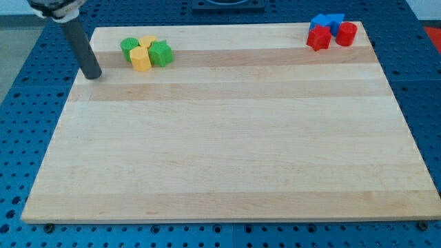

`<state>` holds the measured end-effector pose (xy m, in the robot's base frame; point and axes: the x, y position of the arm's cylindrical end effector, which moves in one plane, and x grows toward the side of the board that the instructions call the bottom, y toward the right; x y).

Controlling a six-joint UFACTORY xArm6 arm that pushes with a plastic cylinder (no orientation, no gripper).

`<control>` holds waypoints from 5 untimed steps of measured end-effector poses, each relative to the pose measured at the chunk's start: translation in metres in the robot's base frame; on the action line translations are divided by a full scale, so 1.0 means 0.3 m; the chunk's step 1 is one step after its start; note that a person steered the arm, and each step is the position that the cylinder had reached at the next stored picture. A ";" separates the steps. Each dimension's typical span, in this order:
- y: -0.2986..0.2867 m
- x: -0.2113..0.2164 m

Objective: Push yellow hexagon along with green star a bit right

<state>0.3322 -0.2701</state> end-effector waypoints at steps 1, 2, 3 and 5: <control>0.095 -0.029; 0.198 -0.051; 0.275 -0.102; 0.417 -0.201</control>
